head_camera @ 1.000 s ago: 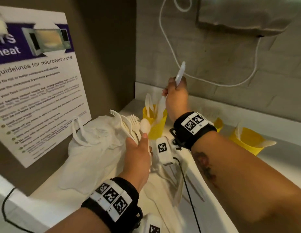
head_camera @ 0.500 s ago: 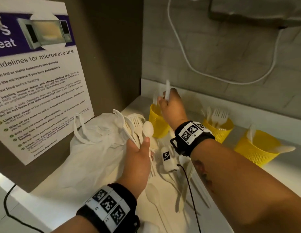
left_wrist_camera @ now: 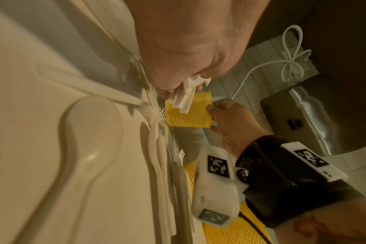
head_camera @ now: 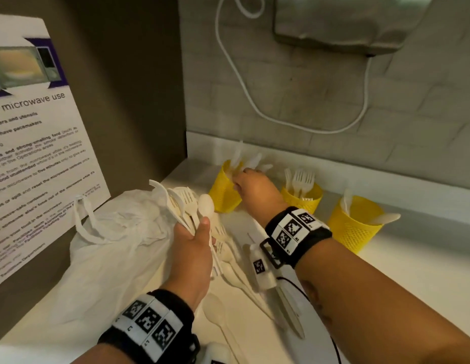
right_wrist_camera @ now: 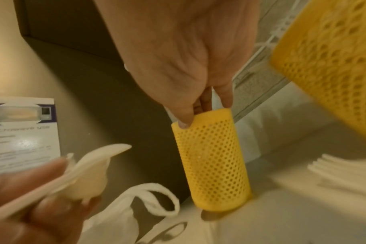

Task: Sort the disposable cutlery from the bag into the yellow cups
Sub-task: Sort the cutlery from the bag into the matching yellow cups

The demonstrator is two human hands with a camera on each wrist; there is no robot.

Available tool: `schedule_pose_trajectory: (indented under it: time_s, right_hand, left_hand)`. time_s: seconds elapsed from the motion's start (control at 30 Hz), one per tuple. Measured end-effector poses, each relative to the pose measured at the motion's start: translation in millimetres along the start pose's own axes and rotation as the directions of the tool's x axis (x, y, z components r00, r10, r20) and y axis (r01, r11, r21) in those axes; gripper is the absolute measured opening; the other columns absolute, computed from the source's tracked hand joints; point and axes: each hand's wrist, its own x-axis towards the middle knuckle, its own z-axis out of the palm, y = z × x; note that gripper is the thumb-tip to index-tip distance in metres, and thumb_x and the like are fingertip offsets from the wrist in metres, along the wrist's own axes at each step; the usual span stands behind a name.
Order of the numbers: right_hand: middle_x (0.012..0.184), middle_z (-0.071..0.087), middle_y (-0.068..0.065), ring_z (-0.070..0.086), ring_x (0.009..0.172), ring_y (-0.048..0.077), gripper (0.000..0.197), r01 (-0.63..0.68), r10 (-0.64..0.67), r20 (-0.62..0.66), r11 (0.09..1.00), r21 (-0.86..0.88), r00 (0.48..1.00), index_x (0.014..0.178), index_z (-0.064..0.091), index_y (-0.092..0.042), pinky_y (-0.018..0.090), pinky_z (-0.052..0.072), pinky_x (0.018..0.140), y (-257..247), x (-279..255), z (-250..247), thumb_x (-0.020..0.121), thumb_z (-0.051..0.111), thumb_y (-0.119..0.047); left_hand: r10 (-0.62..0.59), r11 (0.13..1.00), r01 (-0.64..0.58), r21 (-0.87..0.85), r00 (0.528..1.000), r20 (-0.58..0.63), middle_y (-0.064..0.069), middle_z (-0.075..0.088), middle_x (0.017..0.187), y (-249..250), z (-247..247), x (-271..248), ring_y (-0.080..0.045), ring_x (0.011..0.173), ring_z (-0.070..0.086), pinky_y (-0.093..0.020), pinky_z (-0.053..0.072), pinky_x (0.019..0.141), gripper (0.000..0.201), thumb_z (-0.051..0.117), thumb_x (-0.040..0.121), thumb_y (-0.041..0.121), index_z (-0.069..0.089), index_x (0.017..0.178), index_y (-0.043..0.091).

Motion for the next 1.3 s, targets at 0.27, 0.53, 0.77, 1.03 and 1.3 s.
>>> schedule_pose_trajectory:
  time_s: [0.27,0.53,0.77,1.03,1.3]
  right_hand:
    - [0.110,0.053,0.015,0.059,0.096,0.031,0.036,0.053,-0.039,0.145,0.994,-0.095,0.989,0.121,0.060,-0.013,0.029,0.035,0.073,12,-21,-33,0.093,0.043,0.000]
    - [0.111,0.054,0.010,0.062,0.094,0.031,0.027,-0.009,0.030,0.120,0.984,-0.178,0.992,0.119,0.057,-0.010,0.032,0.037,0.064,14,-36,-33,0.096,0.045,-0.005]
    - [0.110,0.057,0.005,0.062,0.094,0.029,0.029,-0.117,0.111,-0.138,0.992,-0.041,0.984,0.118,0.058,-0.013,0.039,0.051,0.071,13,-63,-38,0.094,0.058,-0.030]
    - [0.121,0.055,0.015,0.062,0.100,0.035,0.038,-0.155,0.155,0.044,0.988,-0.014,0.987,0.125,0.055,-0.005,0.035,0.049,0.078,7,-55,-14,0.088,0.051,0.002]
    - [0.109,0.057,0.018,0.060,0.095,0.035,0.035,-0.112,0.110,0.067,0.993,0.031,0.992,0.116,0.062,-0.004,0.033,0.038,0.069,-8,-43,-10,0.086,0.047,0.007]
  left_hand:
    - [0.026,0.998,-0.021,-0.063,0.997,0.069,-0.008,0.068,0.093,5,6,-3,-0.023,0.080,0.067,-0.043,0.057,0.076,0.018,0.055,0.099,0.030,0.054,0.113,0.019]
    - [0.017,0.997,-0.005,-0.080,0.988,0.154,-0.008,0.065,0.100,7,13,-6,-0.022,0.081,0.063,-0.048,0.056,0.081,0.024,0.054,0.099,0.033,0.050,0.122,0.025]
    - [0.073,0.996,-0.057,-0.075,0.968,0.240,-0.006,0.069,0.111,9,24,-12,-0.024,0.095,0.066,-0.042,0.054,0.087,0.027,0.055,0.099,0.031,0.053,0.125,0.025]
    - [0.101,0.993,-0.082,-0.083,0.959,0.265,-0.015,0.066,0.113,9,35,-23,-0.022,0.087,0.061,-0.034,0.049,0.071,0.027,0.054,0.099,0.031,0.052,0.123,0.019]
    - [0.080,0.995,-0.066,-0.076,0.975,0.208,-0.010,0.066,0.099,5,23,-17,-0.023,0.082,0.063,-0.035,0.049,0.067,0.025,0.055,0.098,0.035,0.053,0.118,0.021]
